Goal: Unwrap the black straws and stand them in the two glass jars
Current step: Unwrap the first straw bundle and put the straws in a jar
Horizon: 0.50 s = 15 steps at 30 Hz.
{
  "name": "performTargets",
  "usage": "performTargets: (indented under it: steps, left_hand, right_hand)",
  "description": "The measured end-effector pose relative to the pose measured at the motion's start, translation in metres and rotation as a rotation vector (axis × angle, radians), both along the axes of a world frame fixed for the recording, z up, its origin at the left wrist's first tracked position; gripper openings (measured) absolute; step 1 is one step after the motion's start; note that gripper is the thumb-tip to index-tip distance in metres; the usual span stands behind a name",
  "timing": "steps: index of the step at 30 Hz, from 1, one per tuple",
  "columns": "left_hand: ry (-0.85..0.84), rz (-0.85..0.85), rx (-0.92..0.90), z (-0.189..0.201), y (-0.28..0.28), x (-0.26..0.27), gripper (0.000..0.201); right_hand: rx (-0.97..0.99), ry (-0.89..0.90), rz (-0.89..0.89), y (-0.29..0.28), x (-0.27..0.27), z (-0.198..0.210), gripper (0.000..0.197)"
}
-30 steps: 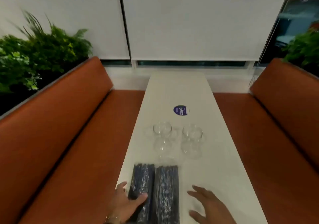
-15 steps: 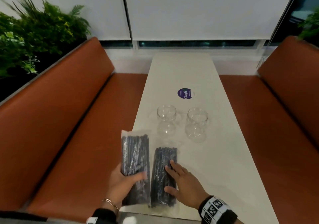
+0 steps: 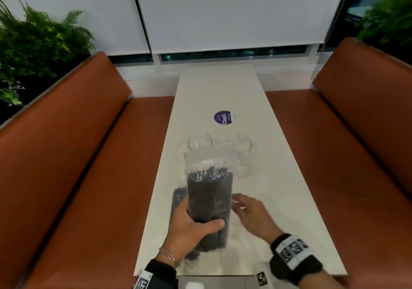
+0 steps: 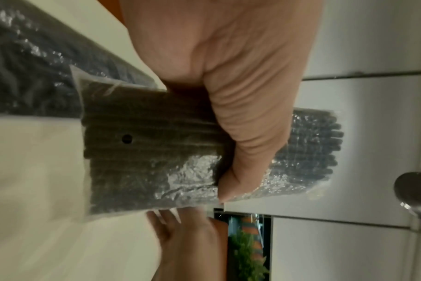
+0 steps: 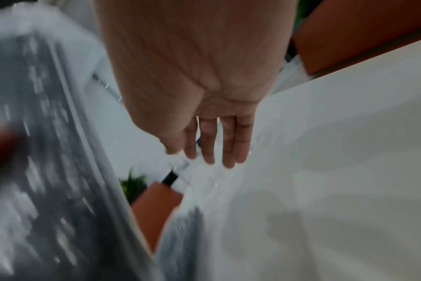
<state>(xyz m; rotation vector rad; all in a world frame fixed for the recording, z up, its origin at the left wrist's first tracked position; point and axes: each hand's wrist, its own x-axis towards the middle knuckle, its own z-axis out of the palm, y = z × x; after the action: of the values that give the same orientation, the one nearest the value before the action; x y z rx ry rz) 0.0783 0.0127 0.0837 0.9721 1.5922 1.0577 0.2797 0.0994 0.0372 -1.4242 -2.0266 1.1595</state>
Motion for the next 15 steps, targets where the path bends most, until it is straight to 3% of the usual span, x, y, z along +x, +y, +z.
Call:
performTargets:
  steps: [3, 5, 10, 15]
  left_hand:
    - [-0.006, -0.034, 0.014, -0.016, 0.009, 0.02, 0.066]
    - [-0.022, -0.037, 0.036, -0.03, 0.016, 0.033, 0.066]
    - [-0.037, -0.033, 0.047, -0.072, 0.029, 0.057, 0.065]
    - [-0.069, -0.024, 0.051, -0.085, 0.026, 0.063, 0.069]
  right_hand:
    - [-0.184, 0.379, -0.048, -0.002, 0.032, 0.059, 0.071]
    - [-0.171, 0.503, 0.006, -0.006, 0.04, 0.093, 0.076]
    - [0.023, 0.446, -0.14, -0.003, 0.035, 0.12, 0.01]
    - [0.033, 0.481, -0.17, -0.006, 0.044, 0.11, 0.013]
